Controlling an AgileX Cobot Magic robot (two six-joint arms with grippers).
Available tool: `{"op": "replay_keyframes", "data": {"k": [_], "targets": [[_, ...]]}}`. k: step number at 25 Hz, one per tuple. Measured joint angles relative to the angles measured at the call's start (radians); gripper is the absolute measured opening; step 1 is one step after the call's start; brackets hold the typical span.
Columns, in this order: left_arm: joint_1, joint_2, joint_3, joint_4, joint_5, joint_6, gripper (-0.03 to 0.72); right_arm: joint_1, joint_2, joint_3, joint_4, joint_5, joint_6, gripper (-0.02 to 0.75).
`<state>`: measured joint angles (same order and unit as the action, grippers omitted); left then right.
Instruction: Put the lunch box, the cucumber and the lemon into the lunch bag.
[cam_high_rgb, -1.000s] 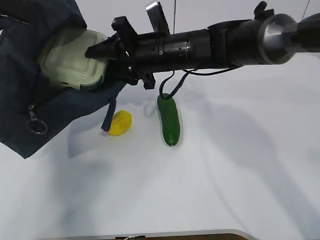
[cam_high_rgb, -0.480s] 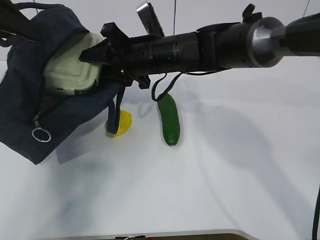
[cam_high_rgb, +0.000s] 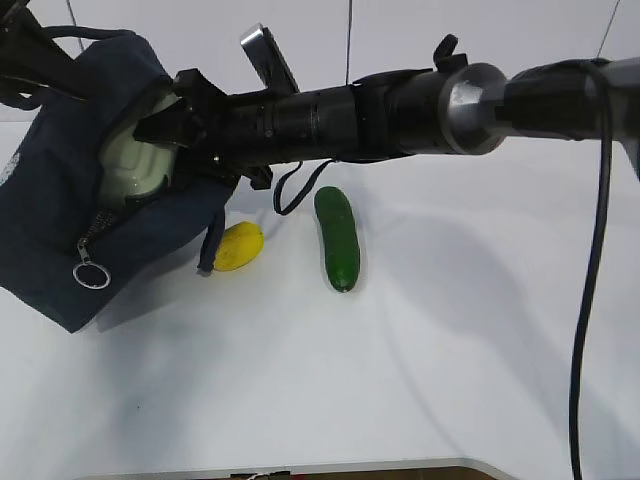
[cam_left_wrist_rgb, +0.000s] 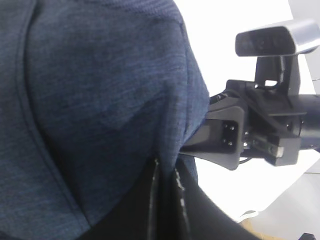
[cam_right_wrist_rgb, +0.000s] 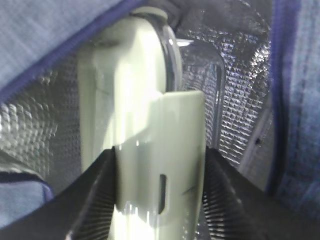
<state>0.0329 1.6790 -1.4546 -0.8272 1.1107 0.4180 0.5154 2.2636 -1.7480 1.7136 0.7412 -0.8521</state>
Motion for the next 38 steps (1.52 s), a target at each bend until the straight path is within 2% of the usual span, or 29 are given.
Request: {"op": "replay_keyframes", "data": {"k": [27,38], "targets": [[0.0,0.033,0.0,-0.006,-0.015,0.026,-0.009,0.0,0.035,-0.002,-0.048,-0.042,0.0,0.389],[0.0,0.033,0.0,-0.006,-0.015,0.036,-0.009,0.0,0.035,-0.002,-0.129,-0.043,0.067,0.415]]}}
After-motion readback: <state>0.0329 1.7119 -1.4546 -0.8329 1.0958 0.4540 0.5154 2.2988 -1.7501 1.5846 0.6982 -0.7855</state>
